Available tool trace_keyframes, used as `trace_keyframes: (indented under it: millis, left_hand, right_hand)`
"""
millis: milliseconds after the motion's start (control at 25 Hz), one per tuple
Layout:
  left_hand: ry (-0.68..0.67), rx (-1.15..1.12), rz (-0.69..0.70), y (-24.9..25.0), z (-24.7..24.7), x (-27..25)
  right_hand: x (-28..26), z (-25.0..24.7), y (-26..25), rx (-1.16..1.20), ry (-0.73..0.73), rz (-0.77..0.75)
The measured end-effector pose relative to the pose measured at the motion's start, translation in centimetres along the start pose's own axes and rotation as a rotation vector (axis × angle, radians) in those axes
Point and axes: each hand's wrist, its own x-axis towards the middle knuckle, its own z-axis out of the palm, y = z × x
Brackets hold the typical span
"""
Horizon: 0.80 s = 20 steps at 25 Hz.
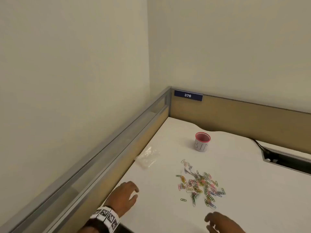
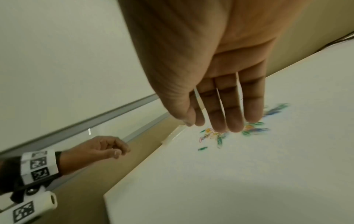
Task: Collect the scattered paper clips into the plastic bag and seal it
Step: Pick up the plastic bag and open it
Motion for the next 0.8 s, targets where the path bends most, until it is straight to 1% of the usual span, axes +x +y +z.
trace_keyframes:
  millis: [40, 80, 120, 200, 320, 360, 520, 680, 720, 800]
  left_hand:
    - [0.013, 0.021, 0.022, 0.0, -0.1, 2.4]
    - [-0.001, 0.063, 0.019, 0.3, -0.3, 4.5]
    - [-0.024, 0.091, 0.018, -0.1, -0.1, 6.9]
    - [-0.068, 0.147, -0.01, -1.0, 0.1, 11.1]
    - [-0.198, 0.271, -0.038, -3.7, 1.7, 15.5]
    - [-0.212, 0.296, -0.033, -4.3, 2.1, 16.7]
    - [-0.195, 0.348, 0.033, -5.4, 3.1, 19.0]
    - [-0.162, 0.359, 0.08, -5.8, 3.0, 19.9]
    - [-0.148, 0.332, 0.076, -5.7, 2.8, 20.2]
    - [-0.1, 0.199, 0.04, -4.8, 2.1, 20.6]
  right_hand:
    - [2.1, 0.5, -2.4, -0.008, 0.005, -0.038]
    - [4.3, 0.6, -5.0, -0.029, 0.055, -0.035]
    - [6.4, 0.7, -5.9, -0.041, 0.043, -0.063]
    - [10.1, 0.8, -7.7, -0.022, 0.007, -0.024]
    - [15.5, 1.6, -9.5, -0.064, -0.044, 0.025]
    - [17.0, 1.7, -10.6, -0.069, -0.053, 0.021]
    - [21.4, 2.1, -13.2, -0.083, -0.105, 0.042]
    - [23.5, 2.5, -15.0, -0.055, -0.122, 0.037]
    - [24.0, 2.5, -15.1, -0.049, -0.12, 0.023]
    - [24.6, 2.1, -15.3, -0.018, -0.097, -0.008]
